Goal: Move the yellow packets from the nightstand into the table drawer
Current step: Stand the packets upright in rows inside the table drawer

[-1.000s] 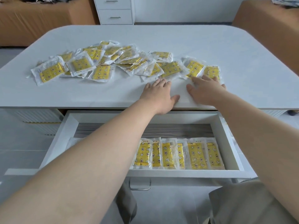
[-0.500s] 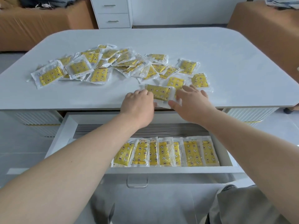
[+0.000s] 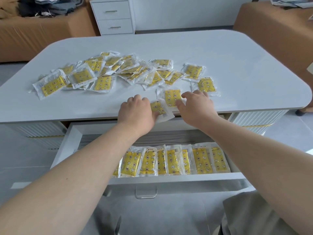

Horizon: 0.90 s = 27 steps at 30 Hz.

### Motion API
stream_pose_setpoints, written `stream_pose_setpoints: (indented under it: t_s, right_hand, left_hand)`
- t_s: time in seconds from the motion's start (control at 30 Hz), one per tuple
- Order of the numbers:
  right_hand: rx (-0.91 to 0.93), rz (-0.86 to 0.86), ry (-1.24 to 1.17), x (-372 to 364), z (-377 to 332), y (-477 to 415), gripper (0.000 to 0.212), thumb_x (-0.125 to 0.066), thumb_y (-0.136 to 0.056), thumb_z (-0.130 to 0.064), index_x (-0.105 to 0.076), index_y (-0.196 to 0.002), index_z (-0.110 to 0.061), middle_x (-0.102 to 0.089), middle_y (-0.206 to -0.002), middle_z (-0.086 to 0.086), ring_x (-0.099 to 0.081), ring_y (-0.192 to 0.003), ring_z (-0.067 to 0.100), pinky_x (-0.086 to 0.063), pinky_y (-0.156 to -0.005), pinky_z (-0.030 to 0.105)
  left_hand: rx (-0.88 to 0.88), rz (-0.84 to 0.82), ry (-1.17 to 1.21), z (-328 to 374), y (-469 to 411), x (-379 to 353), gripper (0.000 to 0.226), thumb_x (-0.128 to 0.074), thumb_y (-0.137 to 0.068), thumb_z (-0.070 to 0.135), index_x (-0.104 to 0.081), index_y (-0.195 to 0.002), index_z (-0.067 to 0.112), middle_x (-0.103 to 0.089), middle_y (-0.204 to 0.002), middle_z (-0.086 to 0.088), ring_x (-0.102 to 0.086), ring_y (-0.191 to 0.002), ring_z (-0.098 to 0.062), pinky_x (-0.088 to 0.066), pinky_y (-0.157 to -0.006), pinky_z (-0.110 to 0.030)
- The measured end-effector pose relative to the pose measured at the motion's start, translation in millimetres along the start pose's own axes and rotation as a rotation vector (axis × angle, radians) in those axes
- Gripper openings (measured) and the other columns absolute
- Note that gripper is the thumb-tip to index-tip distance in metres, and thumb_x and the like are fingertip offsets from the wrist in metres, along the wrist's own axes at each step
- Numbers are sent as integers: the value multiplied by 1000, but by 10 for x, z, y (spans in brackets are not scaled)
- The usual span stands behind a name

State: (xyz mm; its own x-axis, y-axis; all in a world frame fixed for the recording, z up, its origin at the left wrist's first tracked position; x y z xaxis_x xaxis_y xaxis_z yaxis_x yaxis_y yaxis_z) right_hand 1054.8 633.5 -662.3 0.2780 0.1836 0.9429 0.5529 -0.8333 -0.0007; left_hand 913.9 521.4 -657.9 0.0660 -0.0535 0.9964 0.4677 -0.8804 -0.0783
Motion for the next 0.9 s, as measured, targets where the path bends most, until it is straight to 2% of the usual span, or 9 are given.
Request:
stream_pose_setpoints:
  t_s: [0.1,0.2,0.33,0.47,0.57,0.63,0.67,0.73,0.9]
  right_hand:
    - [-89,-18,69,-31,-3,-45,60,-29,-104,-56,-64,-119,-9,-47,-139,16,-36,-133,35,-36,-105,48]
    - [-116,-24,114,-52,-31,-82,67,-30,-98,-69,-63,-100,-12,-46,-140,16,-35,-136,37,-35,-106,49]
    - [-93,-15,117,-112,-89,-119,68,-47,-90,-71,-61,-121,-13,-45,-139,13,-36,-133,35,-36,-105,46]
    - [-155,-53,-130,-105,-132,-183,61,-70,-83,-49,-51,-132,-17,-47,-135,7,-40,-129,29,-41,-104,43]
    - [-181,-48,-395,-86,-154,-181,58,-73,-78,-21,-43,-127,-21,-56,-114,1,-58,-103,25,-56,-79,41]
    - [-155,-21,-519,-87,-202,-144,46,-63,-83,-10,-40,-121,-20,-56,-98,-1,-61,-80,22,-50,-53,32]
    - [-131,-4,-549,-86,-235,-122,40,-59,-86,-10,-41,-120,-19,-56,-94,-1,-61,-75,22,-47,-48,30]
    - [-72,14,-579,-84,-314,-57,32,-57,-91,-19,-43,-120,-18,-60,-92,-2,-64,-70,20,-45,-46,27]
    - [-23,16,-706,-93,-502,144,22,-60,-90,-26,-46,-107,-22,-65,-90,-6,-63,-67,12,-41,-44,20]
  left_hand:
    - [26,3,39,-43,-13,2,50,-53,-95,57,-53,-114,11,-63,-112,-10,-59,-105,-30,-41,-78,-37]
    - [22,34,36,-77,-16,16,55,-55,-93,59,-53,-121,11,-62,-116,-9,-58,-107,-30,-45,-82,-39]
    - [39,38,46,-124,-10,2,52,-57,-93,58,-55,-120,13,-55,-116,-11,-55,-106,-31,-45,-84,-40]
    - [81,10,164,-204,3,20,40,-60,-94,50,-57,-115,16,-53,-111,-9,-53,-102,-31,-45,-83,-39]
    - [158,-66,346,-334,14,39,25,-63,-95,39,-56,-102,16,-58,-102,-6,-57,-91,-28,-43,-69,-34]
    - [199,-155,528,-438,50,69,19,-68,-93,32,-60,-95,15,-63,-91,-3,-60,-83,-23,-41,-61,-31]
    - [220,-210,621,-488,83,95,15,-71,-91,28,-64,-94,15,-67,-88,-3,-63,-82,-23,-43,-62,-29]
    - [278,-329,775,-589,183,129,10,-76,-88,18,-70,-95,14,-73,-89,-4,-69,-81,-21,-51,-66,-27]
    - [398,-597,790,-948,412,-17,15,-81,-80,2,-71,-90,7,-74,-78,-9,-65,-53,-15,-43,-43,-20]
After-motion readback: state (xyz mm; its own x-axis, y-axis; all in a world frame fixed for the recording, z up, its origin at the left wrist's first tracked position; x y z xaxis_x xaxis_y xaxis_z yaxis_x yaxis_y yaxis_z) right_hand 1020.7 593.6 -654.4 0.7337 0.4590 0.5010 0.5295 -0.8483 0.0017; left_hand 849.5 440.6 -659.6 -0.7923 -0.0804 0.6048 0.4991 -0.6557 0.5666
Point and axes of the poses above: each hand's wrist, its own y-axis away from the middle knuckle, its own x-axis out of the back of the hand, z = x × y, the point moved 4 cm from there along -y, towards the middle knuckle
